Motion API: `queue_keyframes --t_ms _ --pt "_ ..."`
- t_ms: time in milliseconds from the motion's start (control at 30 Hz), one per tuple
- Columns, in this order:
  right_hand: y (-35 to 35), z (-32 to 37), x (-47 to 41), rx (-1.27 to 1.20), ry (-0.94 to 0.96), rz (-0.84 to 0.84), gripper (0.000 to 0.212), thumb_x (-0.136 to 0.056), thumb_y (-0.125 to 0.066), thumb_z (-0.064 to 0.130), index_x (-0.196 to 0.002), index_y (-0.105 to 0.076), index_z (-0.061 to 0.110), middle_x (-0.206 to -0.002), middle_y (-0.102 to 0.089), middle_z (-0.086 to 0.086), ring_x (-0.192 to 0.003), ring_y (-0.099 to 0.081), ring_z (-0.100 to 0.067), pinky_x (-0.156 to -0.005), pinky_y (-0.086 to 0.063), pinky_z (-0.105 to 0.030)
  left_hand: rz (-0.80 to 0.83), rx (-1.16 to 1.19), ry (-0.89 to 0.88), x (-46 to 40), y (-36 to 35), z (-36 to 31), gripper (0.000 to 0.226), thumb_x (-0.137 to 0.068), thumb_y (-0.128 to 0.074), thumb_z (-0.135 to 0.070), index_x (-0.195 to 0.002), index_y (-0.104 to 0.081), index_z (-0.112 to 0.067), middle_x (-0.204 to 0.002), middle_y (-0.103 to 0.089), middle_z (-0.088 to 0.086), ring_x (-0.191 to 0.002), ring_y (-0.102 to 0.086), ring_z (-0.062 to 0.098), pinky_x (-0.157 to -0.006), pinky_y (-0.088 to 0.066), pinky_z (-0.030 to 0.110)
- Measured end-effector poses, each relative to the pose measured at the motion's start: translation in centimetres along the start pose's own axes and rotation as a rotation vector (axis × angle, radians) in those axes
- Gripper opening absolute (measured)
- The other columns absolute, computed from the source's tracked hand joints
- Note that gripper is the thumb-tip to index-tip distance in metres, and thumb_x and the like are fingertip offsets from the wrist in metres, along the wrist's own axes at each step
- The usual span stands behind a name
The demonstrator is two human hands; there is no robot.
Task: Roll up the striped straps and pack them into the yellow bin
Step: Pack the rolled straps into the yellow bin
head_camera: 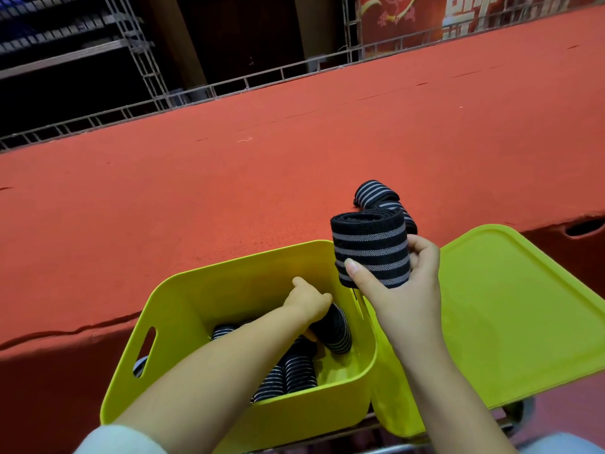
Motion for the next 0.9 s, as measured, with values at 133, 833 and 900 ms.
queue_keyframes --t_ms 133,833,900 --pt "-0.3 0.2 0.0 -0.016 0.005 0.011 0.060 -0.068 -0.084 0.016 -0.100 -0.038 0.035 -0.100 -0.061 0.009 -0.082 -0.062 0.008 -0.066 -0.046 -0.007 -0.012 -0.088 -0.097 -0.1 0.0 0.4 0.052 -0.097 -0.050 -0.032 -0.140 -0.024 -0.017 -0.110 -0.050 0.011 -0.078 -0.062 0.033 -0.058 -0.060 0.043" --pt "0.3 0.8 0.2 -0.021 0.000 0.013 0.059 -0.067 -0.084 0.017 -0.099 -0.039 0.038 -0.099 -0.062 0.010 -0.084 -0.063 0.004 -0.070 -0.051 -0.015 0.133 0.057 0.033 -0.7 0.4 -0.1 0.032 -0.095 -0.058 -0.032 -0.103 -0.049 -0.002 -0.104 -0.054 0.016 -0.101 -0.063 0.040 -0.075 -0.060 0.047" --pt "0.3 1.0 0.2 -0.027 -0.005 0.019 0.059 -0.067 -0.084 0.017 -0.100 -0.039 0.038 -0.100 -0.063 0.008 -0.083 -0.064 0.003 -0.070 -0.052 -0.017 0.142 0.046 0.029 -0.2 0.4 0.0 0.048 -0.093 -0.060 -0.042 -0.112 -0.047 0.000 -0.110 -0.053 0.017 -0.100 -0.063 0.040 -0.074 -0.060 0.047"
Point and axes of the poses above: each hand's wrist, its own x-axis away from the middle knuckle, its own y-axis out of the back of the hand, z = x × y, the point moved 4 cm from there along -x, towards the middle knuckle
